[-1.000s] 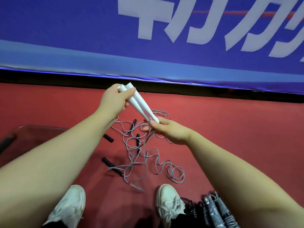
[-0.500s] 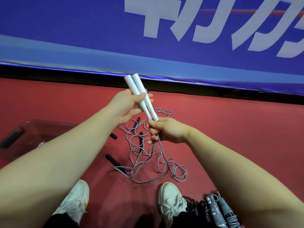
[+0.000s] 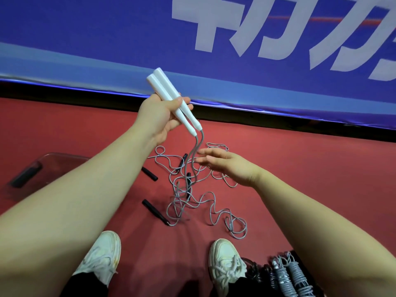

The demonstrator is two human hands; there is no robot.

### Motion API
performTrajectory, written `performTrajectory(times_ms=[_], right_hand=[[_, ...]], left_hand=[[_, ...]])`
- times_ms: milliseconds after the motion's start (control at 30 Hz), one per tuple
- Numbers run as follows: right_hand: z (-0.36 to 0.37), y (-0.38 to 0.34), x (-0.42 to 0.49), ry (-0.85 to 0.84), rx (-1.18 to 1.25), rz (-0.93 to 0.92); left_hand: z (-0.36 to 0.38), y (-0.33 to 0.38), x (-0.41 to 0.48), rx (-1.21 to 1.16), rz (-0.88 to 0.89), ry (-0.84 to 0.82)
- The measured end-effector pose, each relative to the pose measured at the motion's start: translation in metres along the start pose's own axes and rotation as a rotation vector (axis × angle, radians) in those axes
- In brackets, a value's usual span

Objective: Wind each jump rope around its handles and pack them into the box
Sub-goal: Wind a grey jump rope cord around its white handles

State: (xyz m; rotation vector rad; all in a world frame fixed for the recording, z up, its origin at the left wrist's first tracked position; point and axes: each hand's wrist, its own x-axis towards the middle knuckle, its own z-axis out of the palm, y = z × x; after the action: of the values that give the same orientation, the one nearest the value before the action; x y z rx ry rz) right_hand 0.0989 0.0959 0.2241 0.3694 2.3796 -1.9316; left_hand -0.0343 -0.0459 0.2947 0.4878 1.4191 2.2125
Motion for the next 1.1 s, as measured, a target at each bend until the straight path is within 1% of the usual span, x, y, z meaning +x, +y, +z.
performTrajectory(times_ms=[133,167,233,267,300,333,400,433,500,533,567,600,633,667,733,767,833,867,900,933,1100], right_hand=[[0.016,-0.016,0.006,0.071,0.103,-0.115],[0.022,-0.021,0.006,0.126,0.057,-0.134],[0.029,-0.03,0.006,0.274,-0.139,-0.179],[0.031,-0.034,0.006,0.323,-0.189,-0.196],[0.031,-0.036,0.006,0.331,-0.179,-0.218],[0.031,-0.038,0.006,0.295,-0.095,-0.231],[0.032,-0.04,0.007,0.155,0.126,-0.233],[0.033,-0.043,0.006,0.103,0.157,-0.225],[0.034,-0.048,0.006,0.116,0.03,-0.203],[0.034,-0.05,0.007,0.128,-0.036,-0.196],[0.035,-0.051,0.008,0.138,-0.077,-0.187],[0.036,-0.052,0.01,0.143,-0.103,-0.172],[0.036,-0.052,0.012,0.148,-0.131,-0.158],[0.037,-0.05,0.014,0.156,-0.167,-0.142],[0.037,-0.048,0.018,0.173,-0.212,-0.115],[0.036,-0.047,0.02,0.179,-0.233,-0.105],[0.035,-0.046,0.021,0.184,-0.265,-0.087],[0.035,-0.046,0.022,0.185,-0.273,-0.083],[0.035,-0.047,0.022,0.183,-0.282,-0.084],[0.036,-0.048,0.021,0.178,-0.295,-0.088],[0.04,-0.057,0.017,0.179,-0.475,-0.147]], left_hand=[[0.002,0.001,-0.005,0.087,0.04,0.014],[0.003,0.003,-0.007,0.091,0.05,0.013],[0.005,0.007,-0.009,0.068,0.053,-0.004],[0.006,0.009,-0.011,0.039,0.04,-0.014],[0.007,0.011,-0.012,-0.009,0.015,-0.017],[0.007,0.012,-0.012,-0.072,-0.023,-0.007],[0.005,0.013,-0.009,-0.204,-0.138,0.043],[0.001,0.011,-0.007,-0.259,-0.207,0.069],[-0.013,0.004,-0.004,-0.297,-0.331,0.1],[-0.02,0.0,-0.003,-0.263,-0.389,0.108],[-0.027,-0.004,-0.004,-0.163,-0.441,0.113],[-0.033,-0.009,-0.004,0.019,-0.469,0.118],[-0.038,-0.012,-0.006,0.259,-0.463,0.124],[-0.042,-0.015,-0.007,0.498,-0.414,0.142],[-0.049,-0.016,-0.009,0.875,-0.23,0.103],[-0.049,-0.015,-0.011,1.025,-0.12,0.029],[-0.045,-0.014,-0.017,1.278,0.056,-0.21],[-0.04,-0.016,-0.018,1.373,0.103,-0.321],[-0.035,-0.018,-0.02,1.439,0.133,-0.392],[-0.032,-0.022,-0.02,1.465,0.147,-0.425],[-0.022,-0.03,-0.026,1.404,0.173,-0.329]])
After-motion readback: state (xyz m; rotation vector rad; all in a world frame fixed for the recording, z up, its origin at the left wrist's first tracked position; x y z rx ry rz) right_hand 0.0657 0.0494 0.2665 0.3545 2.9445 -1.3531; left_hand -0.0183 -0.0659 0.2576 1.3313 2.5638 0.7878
